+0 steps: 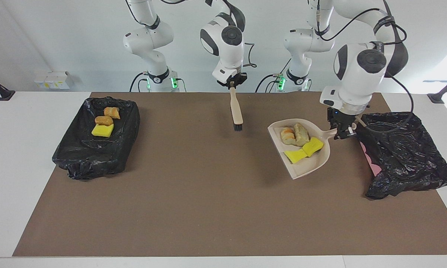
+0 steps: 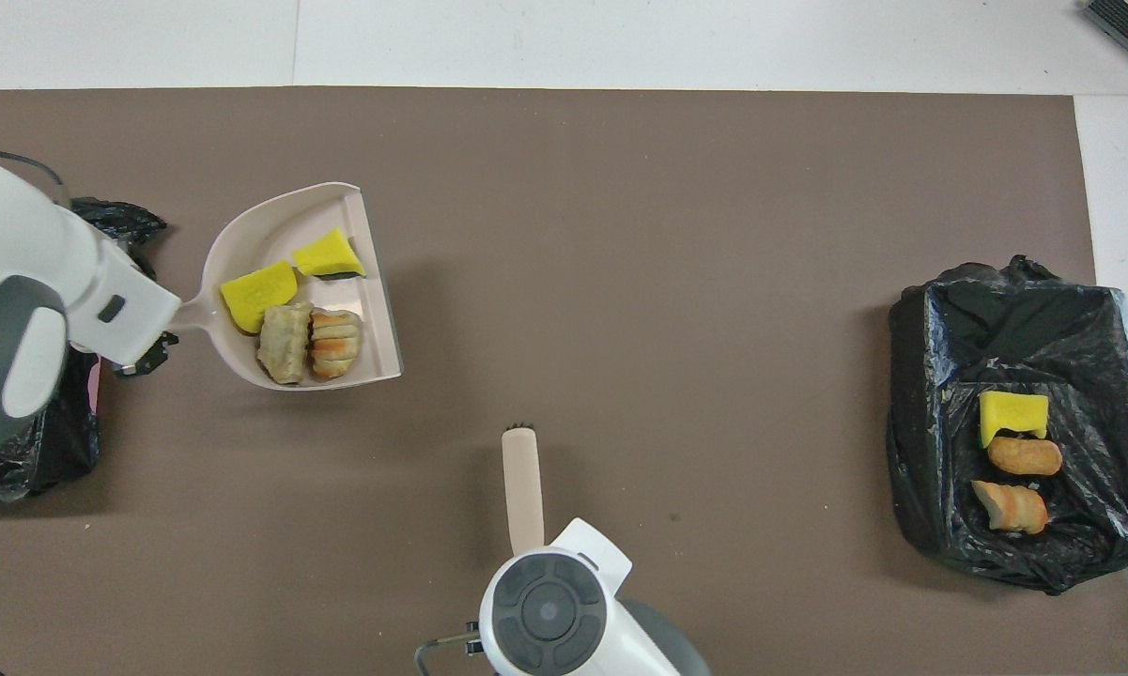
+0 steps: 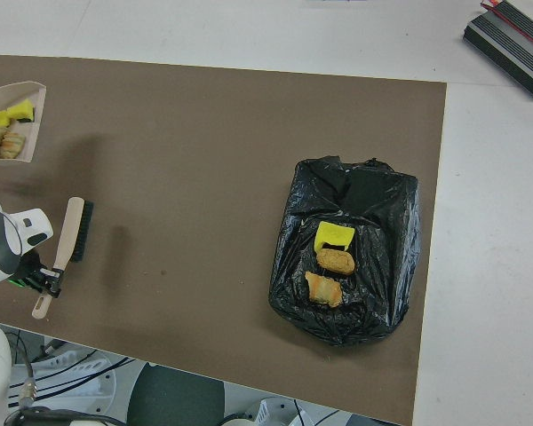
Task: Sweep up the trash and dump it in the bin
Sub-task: 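Carry the loaded dustpan with the left gripper over the nearby trash bag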
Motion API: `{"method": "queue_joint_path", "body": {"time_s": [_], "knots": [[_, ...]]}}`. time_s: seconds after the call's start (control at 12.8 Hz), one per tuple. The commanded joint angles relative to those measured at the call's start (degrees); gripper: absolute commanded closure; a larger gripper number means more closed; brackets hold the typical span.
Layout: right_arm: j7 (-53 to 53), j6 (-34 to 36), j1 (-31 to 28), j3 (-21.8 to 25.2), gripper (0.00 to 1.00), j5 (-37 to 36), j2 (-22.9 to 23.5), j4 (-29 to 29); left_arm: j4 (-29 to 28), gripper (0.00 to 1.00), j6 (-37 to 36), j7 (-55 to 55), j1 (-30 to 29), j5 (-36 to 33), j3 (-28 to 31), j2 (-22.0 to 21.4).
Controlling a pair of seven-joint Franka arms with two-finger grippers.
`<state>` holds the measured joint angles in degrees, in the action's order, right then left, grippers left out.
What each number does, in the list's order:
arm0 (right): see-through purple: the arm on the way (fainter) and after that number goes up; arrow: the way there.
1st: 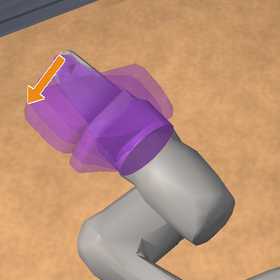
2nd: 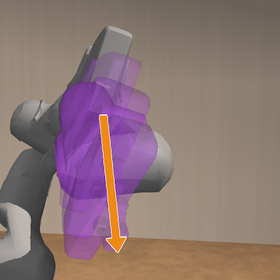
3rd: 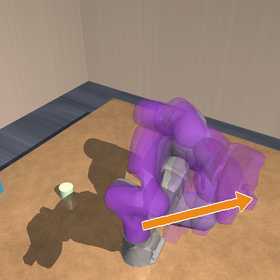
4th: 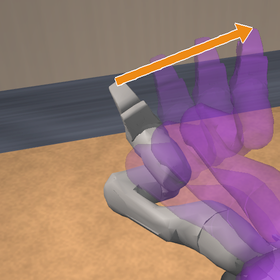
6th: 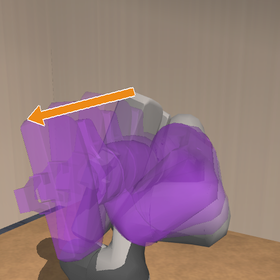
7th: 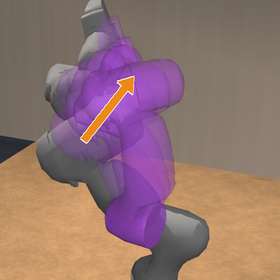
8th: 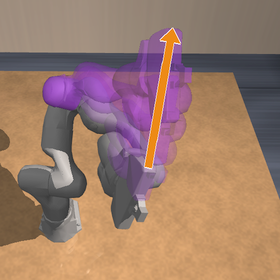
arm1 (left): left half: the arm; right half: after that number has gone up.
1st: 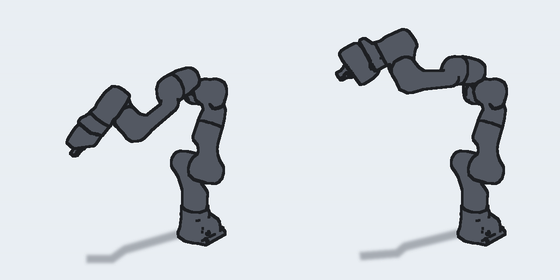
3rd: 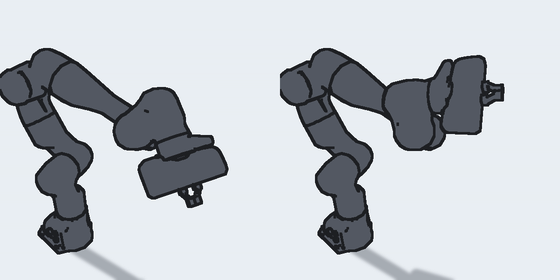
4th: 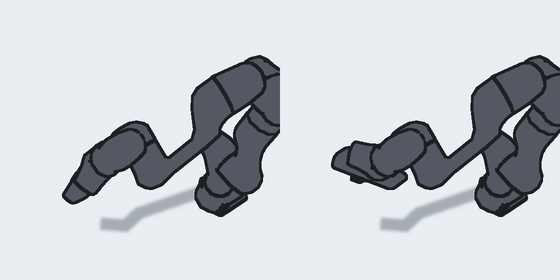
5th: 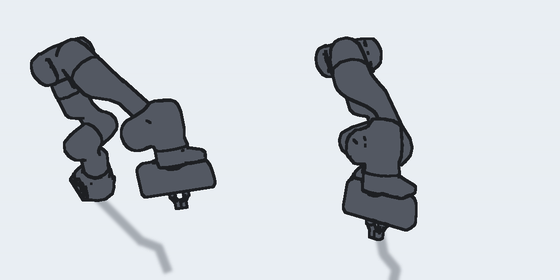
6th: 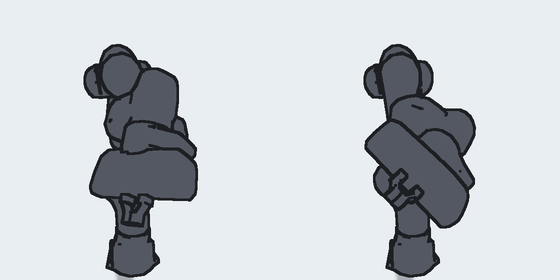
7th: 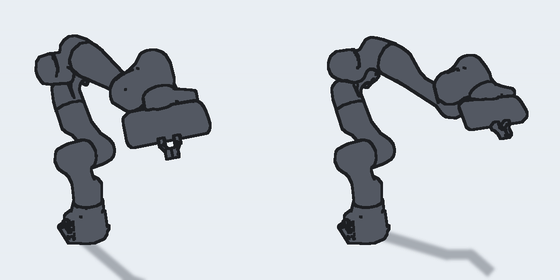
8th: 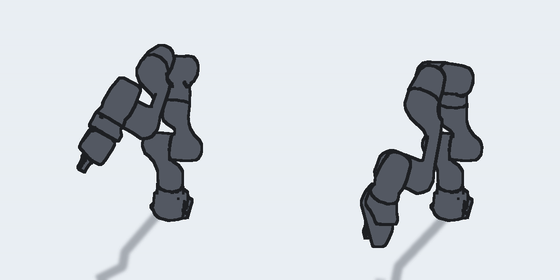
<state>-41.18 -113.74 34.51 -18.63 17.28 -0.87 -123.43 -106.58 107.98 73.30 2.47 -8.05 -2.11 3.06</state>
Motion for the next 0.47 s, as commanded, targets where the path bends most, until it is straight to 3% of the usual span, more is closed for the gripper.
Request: {"method": "queue_joint_path", "body": {"time_s": [0.0,0.39], "knots": [[-2.4,-3.4,3.0,0.1,1.00,1.4,3.0,-0.8,2.9,1.00,-0.6,10.5,-7.4,0.9,-0.5,1.2],[-3.8,-8.3,3.9,0.1,1.00,2.4,4.5,-3.0,11.2,1.00,0.6,30.9,-21.7,0.1,-0.4,6.1]]}}
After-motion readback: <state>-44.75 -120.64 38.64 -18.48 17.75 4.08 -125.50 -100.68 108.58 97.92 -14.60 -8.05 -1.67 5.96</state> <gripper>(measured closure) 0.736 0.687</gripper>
